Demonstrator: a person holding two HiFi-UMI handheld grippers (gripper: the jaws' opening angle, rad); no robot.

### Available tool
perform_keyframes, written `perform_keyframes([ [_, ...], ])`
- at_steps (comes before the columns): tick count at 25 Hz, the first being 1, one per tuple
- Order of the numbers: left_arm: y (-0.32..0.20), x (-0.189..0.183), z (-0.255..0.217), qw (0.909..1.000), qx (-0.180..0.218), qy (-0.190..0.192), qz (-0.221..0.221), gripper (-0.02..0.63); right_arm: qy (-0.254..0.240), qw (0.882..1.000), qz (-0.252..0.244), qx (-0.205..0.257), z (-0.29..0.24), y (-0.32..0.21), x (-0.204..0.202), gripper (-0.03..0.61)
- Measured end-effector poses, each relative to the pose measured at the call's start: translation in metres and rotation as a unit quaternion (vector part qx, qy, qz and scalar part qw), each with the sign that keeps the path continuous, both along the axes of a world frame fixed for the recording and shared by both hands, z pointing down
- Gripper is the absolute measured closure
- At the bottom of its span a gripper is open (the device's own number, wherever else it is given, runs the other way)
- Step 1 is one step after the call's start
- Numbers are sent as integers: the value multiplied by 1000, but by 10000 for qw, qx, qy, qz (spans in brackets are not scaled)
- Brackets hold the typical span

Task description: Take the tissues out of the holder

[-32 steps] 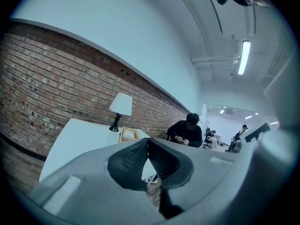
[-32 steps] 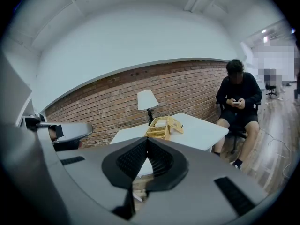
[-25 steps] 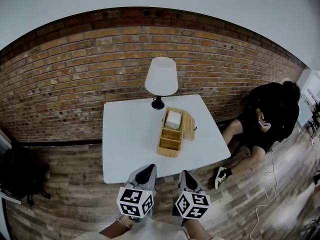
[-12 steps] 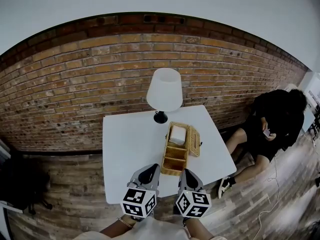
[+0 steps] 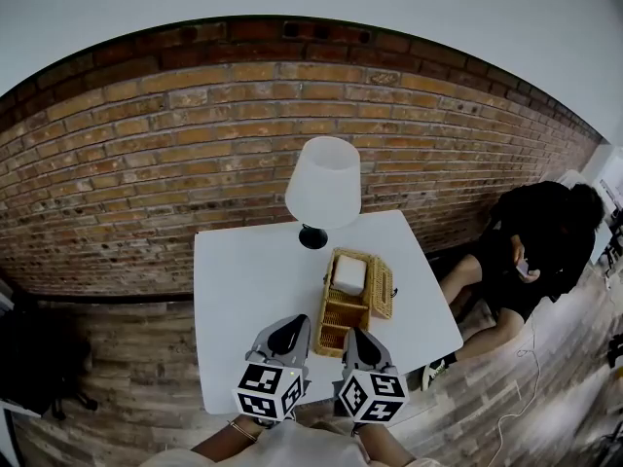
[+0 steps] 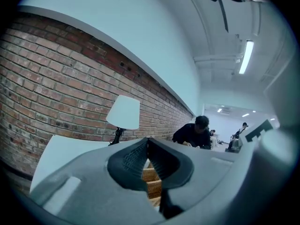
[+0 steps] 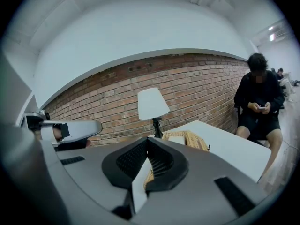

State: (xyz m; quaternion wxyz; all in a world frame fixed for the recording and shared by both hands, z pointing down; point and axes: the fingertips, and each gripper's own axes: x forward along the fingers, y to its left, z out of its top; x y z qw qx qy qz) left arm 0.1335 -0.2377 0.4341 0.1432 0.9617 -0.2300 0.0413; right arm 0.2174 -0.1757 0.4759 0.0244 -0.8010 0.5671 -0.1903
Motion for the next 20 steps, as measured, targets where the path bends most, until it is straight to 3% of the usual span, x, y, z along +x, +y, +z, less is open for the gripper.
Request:
perform_keyframes([
  [8,-15,15,12,9994,-257,-35,-209,606,-83,9995,-251,-170,12,-17,20,572],
  [14,-20,16,18,9985,-348,-134,-411,606,-239,9962,-742,-391,28,-33,36,569],
  [20,-31,17,29,9966,-453,-237,-652,606,-69,9936,-1009,-506,41,-50,62,568],
])
